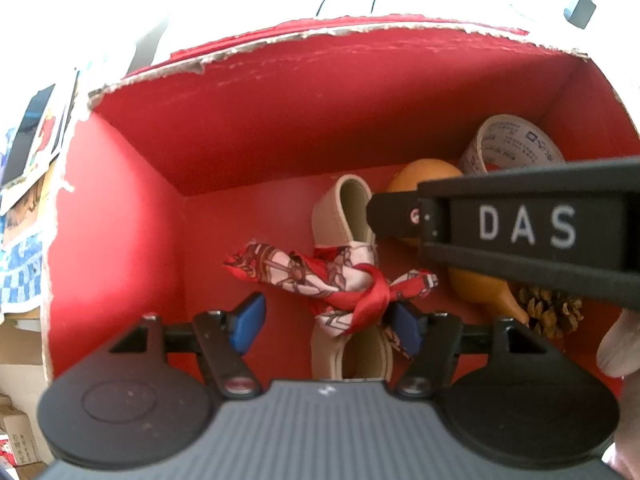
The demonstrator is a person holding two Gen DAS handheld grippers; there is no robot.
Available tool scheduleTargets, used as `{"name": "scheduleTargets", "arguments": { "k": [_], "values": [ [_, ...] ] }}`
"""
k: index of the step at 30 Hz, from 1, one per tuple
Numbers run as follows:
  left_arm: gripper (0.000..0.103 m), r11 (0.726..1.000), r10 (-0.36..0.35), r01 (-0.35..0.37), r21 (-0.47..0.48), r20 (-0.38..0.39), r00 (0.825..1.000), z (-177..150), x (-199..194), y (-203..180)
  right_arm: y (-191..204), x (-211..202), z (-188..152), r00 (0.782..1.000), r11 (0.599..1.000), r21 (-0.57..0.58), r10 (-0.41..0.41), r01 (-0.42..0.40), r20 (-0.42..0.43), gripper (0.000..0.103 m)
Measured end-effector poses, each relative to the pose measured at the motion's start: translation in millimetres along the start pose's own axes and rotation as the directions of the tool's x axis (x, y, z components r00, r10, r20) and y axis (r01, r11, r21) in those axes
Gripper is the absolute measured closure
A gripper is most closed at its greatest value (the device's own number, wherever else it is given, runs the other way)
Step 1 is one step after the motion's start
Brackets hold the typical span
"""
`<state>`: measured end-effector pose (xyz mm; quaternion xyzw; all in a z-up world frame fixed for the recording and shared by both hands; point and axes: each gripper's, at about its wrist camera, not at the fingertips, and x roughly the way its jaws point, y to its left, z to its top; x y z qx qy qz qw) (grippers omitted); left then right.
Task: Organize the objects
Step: 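Open the right gripper to release the slipper in the box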
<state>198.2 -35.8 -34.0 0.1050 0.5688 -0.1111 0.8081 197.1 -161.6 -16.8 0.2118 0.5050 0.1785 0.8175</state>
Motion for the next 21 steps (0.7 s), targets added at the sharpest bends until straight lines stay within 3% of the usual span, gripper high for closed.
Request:
{"name": "scheduleTargets", "arguments": {
  "k": [9, 21],
  "values": [
    [0.027, 0.999, -0.037, 0.035, 0.037, 0.044, 0.998, -2.3, -5.9, -0.8, -11.5, -3.4, -1.6, 1.0, 0.996, 0.086, 0.015, -0.017, 0.027, 0.08],
    [0.023, 0.995, -0.062, 0.054, 0.083, 0.103, 0.993, -5.1, -13.5, -4.1, -10.9, -10.0, -2.4, 0.996, 0.995, 0.1, -0.023, 0.014, 0.091, 0.08]
  ]
}}
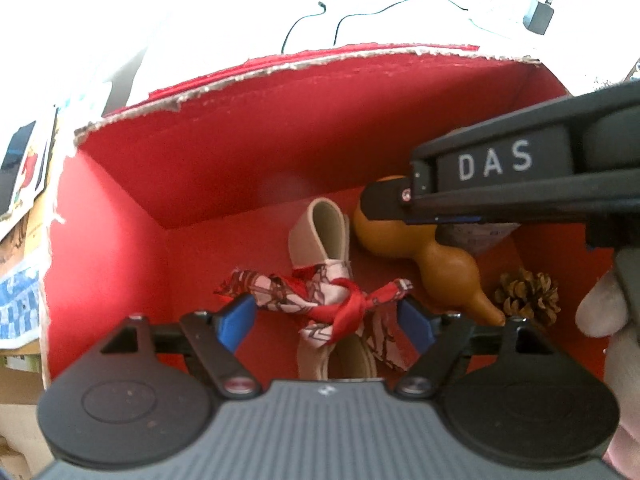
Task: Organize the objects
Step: 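Open the right gripper to release the slipper in the box, then raise the right gripper out of the red box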
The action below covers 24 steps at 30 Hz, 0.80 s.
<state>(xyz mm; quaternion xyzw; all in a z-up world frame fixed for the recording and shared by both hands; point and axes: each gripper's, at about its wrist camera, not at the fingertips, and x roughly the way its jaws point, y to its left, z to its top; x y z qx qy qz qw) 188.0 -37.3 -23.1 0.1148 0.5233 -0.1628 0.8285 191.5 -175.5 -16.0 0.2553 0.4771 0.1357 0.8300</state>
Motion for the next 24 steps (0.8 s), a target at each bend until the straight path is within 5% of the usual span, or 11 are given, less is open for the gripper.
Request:
{"name": "scheduleTargets", "arguments": {
  "k": [10, 24],
  "values": [
    [0.019, 0.999, -0.018, 0.016, 0.03, 0.065, 0.998, -3.3, -12.5, 1.2, -6.9, -2.8, -2.2, 0.998, 0.998, 0.028, 0.063, -0.064, 0.02, 0.08],
    [0.014, 0.996, 0.079, -0.084, 0.03, 0.14, 0.987, -9.9, -29.4, -15.3, -12.8, -6.8, -2.0, 0.987, 0.986, 0.045, 0.158, -0.16, 0.04, 0.078]
  ]
}}
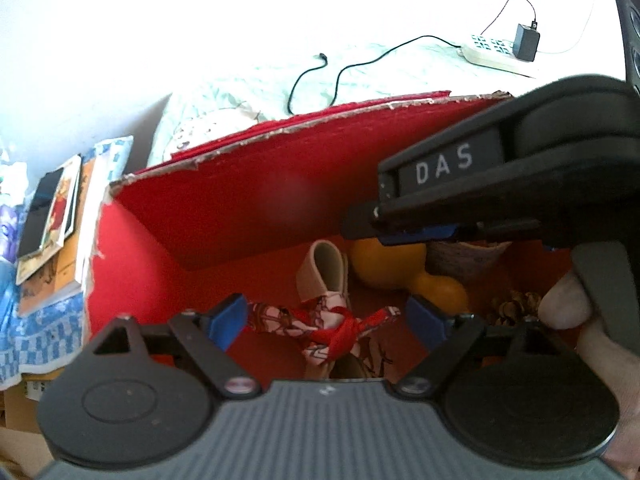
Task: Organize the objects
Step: 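Raise the right gripper out of the red box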
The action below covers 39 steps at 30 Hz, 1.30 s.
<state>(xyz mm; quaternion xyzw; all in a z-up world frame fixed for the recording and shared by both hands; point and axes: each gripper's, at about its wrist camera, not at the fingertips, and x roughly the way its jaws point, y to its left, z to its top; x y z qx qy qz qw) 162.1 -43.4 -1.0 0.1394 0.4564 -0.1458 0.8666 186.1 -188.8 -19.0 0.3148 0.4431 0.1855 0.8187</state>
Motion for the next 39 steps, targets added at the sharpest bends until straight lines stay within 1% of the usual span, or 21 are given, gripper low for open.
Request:
{"name": "scheduleTargets", "arguments": {
  "k": [6, 10, 11, 12, 16, 18, 21, 26, 28, 30, 33, 35, 39],
  "values": [
    [0.014, 0.997, 0.071, -0.071, -0.02, 0.001, 0.997, 0.7, -9.1, -6.4, -2.0, -3.8, 0.2, 0.999, 0.999, 0.002, 0.039, -0.039, 0.007, 0.078],
    [0.015, 0.993, 0.095, -0.094, -0.069, 0.004, 0.995, -0.6, -19.6, -2.0, -4.7, -6.7, -0.5, 0.999, 0.999, 0.016, 0.051, -0.051, 0.009, 0.077],
    [0.015, 0.992, 0.097, -0.096, -0.082, 0.008, 0.995, 0.7, -23.1, 0.1, -5.2, -8.4, -0.9, 0.999, 0.999, 0.018, 0.051, -0.051, 0.013, 0.077],
    [0.015, 0.991, 0.092, -0.09, -0.095, 0.016, 0.996, -5.9, -23.8, 4.3, -5.4, -11.1, -1.4, 0.998, 0.998, 0.016, 0.053, -0.054, 0.021, 0.078],
    [0.015, 0.991, 0.058, -0.053, -0.124, 0.044, 0.997, -5.3, -36.4, 8.8, -6.3, -28.4, -7.3, 0.996, 0.998, 0.015, 0.059, -0.06, 0.063, 0.078],
    [0.015, 0.992, 0.059, -0.052, -0.114, 0.064, 0.996, 1.1, -37.2, 7.3, -7.7, -40.7, -12.3, 0.993, 0.997, 0.028, 0.062, -0.065, 0.097, 0.078],
    [0.015, 0.994, 0.054, -0.045, -0.097, 0.097, 0.994, -0.2, -53.7, 5.9, -10.9, -56.5, -21.7, 0.989, 0.996, 0.057, 0.065, -0.073, 0.13, 0.078],
    [0.015, 0.995, 0.048, -0.034, -0.092, 0.149, 0.988, -9.0, -73.7, 16.4, -8.5, -74.5, -37.1, 0.984, 0.996, 0.073, 0.039, -0.053, 0.176, 0.078],
    [0.015, 0.996, 0.056, -0.044, -0.083, 0.159, 0.986, -13.8, -79.4, 20.2, -5.5, -76.8, -42.6, 0.983, 0.995, 0.079, 0.048, -0.063, 0.179, 0.077],
    [0.014, 0.996, 0.064, -0.052, -0.078, 0.164, 0.984, -18.7, -83.8, 22.8, 0.1, -79.6, -48.8, 0.982, 0.996, 0.06, 0.06, -0.071, 0.18, 0.077],
    [0.012, 0.995, 0.072, -0.06, -0.085, 0.149, 0.986, -26.6, -87.0, 29.6, 9.8, -86.1, -59.2, 0.98, 0.999, 0.014, 0.042, -0.045, 0.193, 0.076],
    [0.012, 0.994, 0.08, -0.068, -0.091, 0.14, 0.987, -31.6, -89.2, 33.8, 14.2, -88.3, -65.5, 0.979, 0.999, -0.008, 0.047, -0.046, 0.198, 0.072],
    [0.012, 0.988, 0.126, -0.113, -0.102, 0.136, 0.983, -40.9, -96.3, 42.8, 24.4, -92.5, -75.8, 0.977, 0.997, -0.053, 0.058, -0.048, 0.205, 0.07]
  ]
}}
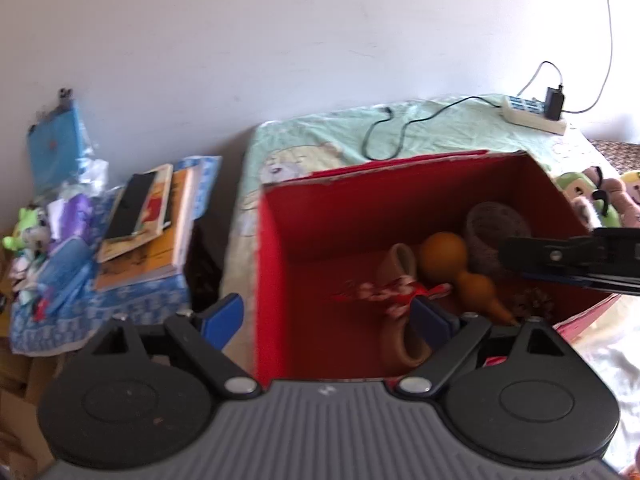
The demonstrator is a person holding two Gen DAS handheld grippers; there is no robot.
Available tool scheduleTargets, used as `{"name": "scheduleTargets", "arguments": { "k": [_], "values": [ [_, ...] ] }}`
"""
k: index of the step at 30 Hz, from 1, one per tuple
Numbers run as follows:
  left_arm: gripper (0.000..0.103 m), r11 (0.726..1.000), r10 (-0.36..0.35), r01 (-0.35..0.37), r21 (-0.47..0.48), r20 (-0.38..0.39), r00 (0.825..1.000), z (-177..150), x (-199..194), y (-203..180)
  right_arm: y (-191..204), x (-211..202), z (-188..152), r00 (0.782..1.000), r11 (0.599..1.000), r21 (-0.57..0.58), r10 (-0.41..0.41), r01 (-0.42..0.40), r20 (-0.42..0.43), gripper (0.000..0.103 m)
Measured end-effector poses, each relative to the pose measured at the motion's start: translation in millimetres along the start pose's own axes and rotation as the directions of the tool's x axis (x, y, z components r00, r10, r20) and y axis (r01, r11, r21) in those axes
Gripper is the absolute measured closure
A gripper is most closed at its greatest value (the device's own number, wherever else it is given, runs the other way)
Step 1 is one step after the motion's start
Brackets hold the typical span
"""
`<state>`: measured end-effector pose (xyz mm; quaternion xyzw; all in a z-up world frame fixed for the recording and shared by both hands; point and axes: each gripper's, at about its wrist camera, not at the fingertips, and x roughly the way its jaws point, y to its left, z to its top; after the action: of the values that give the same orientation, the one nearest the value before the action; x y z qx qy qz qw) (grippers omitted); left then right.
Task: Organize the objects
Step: 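Raise the right gripper out of the red box, then lower the right gripper onto the red patterned gift box beside the box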
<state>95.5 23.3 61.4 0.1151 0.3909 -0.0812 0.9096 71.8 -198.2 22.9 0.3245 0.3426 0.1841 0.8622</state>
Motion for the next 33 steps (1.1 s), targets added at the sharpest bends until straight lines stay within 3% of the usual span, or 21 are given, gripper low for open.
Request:
{"name": "scheduleTargets", "arguments": {
  "k": [6, 10, 16, 22, 27, 33],
  "values": [
    [0.012, 0.999, 0.032, -0.033, -0.037, -0.036, 0.999, -14.2, -4.1, 22.1, 20.9, -1.7, -8.3, 0.998, 0.996, -0.07, 0.052, -0.055, -0.048, 0.07],
    [0.012, 0.998, 0.021, -0.026, -0.06, -0.085, 0.996, -26.8, 0.1, 32.9, 25.5, 0.7, -20.1, 0.992, 0.994, -0.073, 0.07, -0.078, -0.11, 0.069],
    [0.008, 0.995, -0.005, -0.005, -0.099, -0.101, 0.995, -40.9, -2.1, 41.7, 26.9, -0.7, -34.0, 0.971, 0.988, -0.093, 0.1, -0.122, -0.216, 0.066],
    [0.008, 0.99, 0.004, -0.022, -0.137, -0.132, 0.991, -48.9, -2.0, 46.2, 25.5, 10.0, -40.1, 0.937, 0.981, -0.135, 0.085, -0.138, -0.339, 0.063],
    [0.008, 0.981, -0.012, -0.027, -0.191, -0.2, 0.98, -56.5, 9.3, 43.8, 14.6, 30.6, -42.1, 0.9, 0.988, -0.132, 0.015, -0.08, -0.435, 0.059],
    [0.007, 0.977, -0.015, -0.039, -0.21, -0.251, 0.968, -65.8, 20.6, 35.7, -0.3, 40.5, -47.3, 0.869, 0.993, -0.111, -0.03, -0.029, -0.494, 0.054]
  ]
}}
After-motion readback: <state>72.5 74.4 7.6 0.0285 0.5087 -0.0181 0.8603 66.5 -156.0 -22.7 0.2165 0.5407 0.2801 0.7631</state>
